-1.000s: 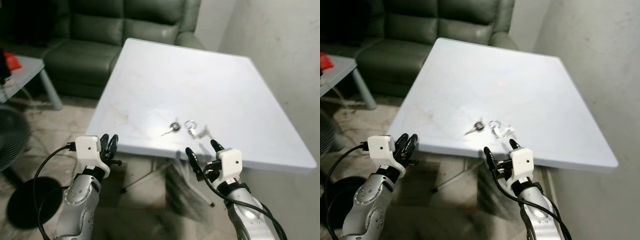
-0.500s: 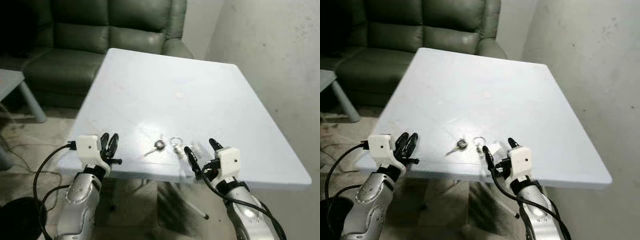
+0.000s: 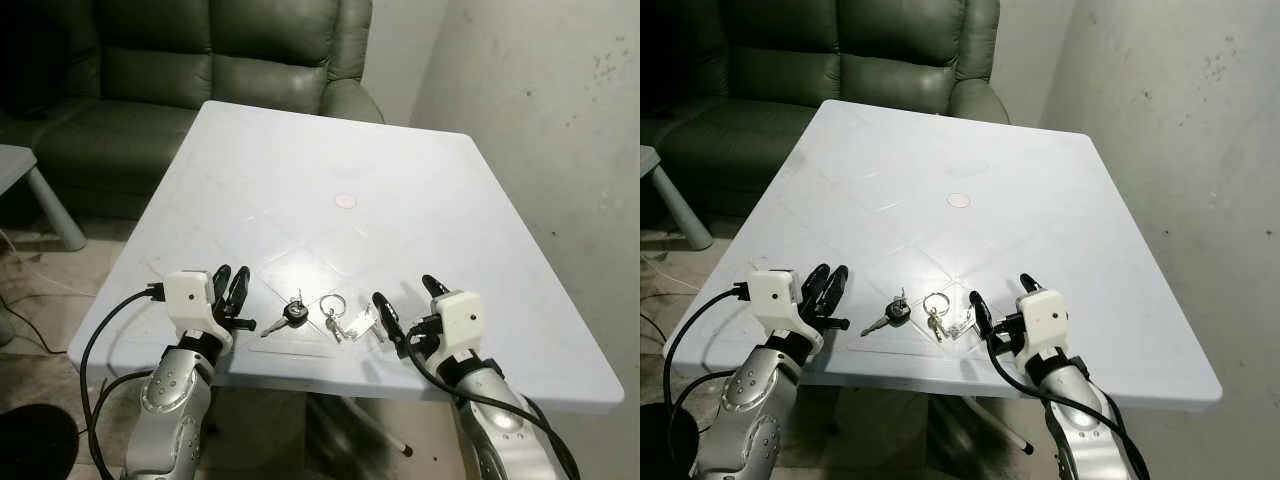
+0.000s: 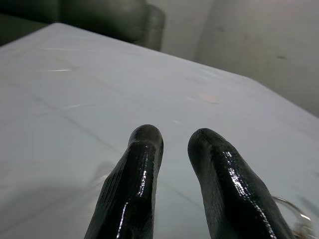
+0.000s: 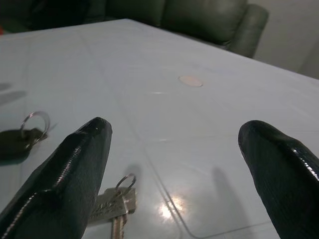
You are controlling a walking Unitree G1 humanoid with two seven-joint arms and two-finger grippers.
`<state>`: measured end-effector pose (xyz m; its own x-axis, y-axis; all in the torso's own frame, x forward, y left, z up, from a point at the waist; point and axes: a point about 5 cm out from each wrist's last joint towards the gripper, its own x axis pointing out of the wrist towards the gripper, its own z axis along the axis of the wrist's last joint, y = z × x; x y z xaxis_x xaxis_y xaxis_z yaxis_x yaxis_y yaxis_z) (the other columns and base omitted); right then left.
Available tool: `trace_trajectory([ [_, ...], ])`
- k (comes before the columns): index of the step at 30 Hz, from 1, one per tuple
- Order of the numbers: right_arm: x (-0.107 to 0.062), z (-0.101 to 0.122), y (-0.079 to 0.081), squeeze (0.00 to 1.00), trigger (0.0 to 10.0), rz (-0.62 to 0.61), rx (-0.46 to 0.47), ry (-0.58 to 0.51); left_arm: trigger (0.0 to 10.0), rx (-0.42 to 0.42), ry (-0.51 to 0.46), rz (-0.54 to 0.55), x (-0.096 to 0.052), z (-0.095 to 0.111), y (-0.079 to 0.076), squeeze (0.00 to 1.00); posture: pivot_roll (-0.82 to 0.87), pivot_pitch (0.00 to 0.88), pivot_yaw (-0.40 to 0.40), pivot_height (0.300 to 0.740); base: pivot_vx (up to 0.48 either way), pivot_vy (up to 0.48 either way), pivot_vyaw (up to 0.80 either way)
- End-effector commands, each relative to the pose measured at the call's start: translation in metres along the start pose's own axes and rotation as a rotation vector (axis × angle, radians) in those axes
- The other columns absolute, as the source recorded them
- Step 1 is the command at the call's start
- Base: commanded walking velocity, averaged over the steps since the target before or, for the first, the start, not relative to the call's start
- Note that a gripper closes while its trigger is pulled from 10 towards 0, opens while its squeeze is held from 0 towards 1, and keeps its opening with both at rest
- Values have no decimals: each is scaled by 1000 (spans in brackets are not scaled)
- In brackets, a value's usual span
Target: Hang keys on a hook
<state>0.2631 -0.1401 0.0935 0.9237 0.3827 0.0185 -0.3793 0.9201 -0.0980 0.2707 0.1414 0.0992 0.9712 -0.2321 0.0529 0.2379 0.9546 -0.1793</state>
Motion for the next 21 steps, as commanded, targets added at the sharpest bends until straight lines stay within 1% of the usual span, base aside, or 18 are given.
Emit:
trace_trajectory([
  [1,5,1,0,0,10000,25,-7,27,10000,16,-9,-36,-2,2,-7,0,-1,58,-109,740,0,0,0],
  [5,9,3,1,0,10000,26,-42,36,10000,24,-11,-65,-4,1,-12,0,4,72,-114,740,0,0,0],
  [8,15,2,8,0,10000,22,-26,84,10000,25,-1,-90,-12,-3,-20,0,10,90,-121,740,0,0,0],
  [9,15,2,8,0,10000,22,-26,84,10000,25,-1,-90,-12,-3,-20,0,10,90,-121,740,0,0,0],
  [11,19,0,13,0,10000,1,-12,114,10000,20,2,-94,-14,-4,-23,0,16,98,-126,740,0,0,0],
  [15,23,-2,18,0,10000,-14,-5,142,10000,14,2,-100,-15,-4,-27,0,20,104,-129,740,0,0,0],
  [16,26,-3,22,0,10000,-30,13,161,10000,13,0,-108,-15,-3,-29,0,22,105,-130,740,0,0,0],
  [18,27,-4,24,0,10000,-34,23,166,10000,13,-1,-112,-15,-3,-30,0,23,106,-130,740,0,0,0],
  [21,31,-1,28,0,10000,-51,59,173,10000,36,0,-147,-17,-3,-36,0,26,109,-131,740,0,0,0],
])
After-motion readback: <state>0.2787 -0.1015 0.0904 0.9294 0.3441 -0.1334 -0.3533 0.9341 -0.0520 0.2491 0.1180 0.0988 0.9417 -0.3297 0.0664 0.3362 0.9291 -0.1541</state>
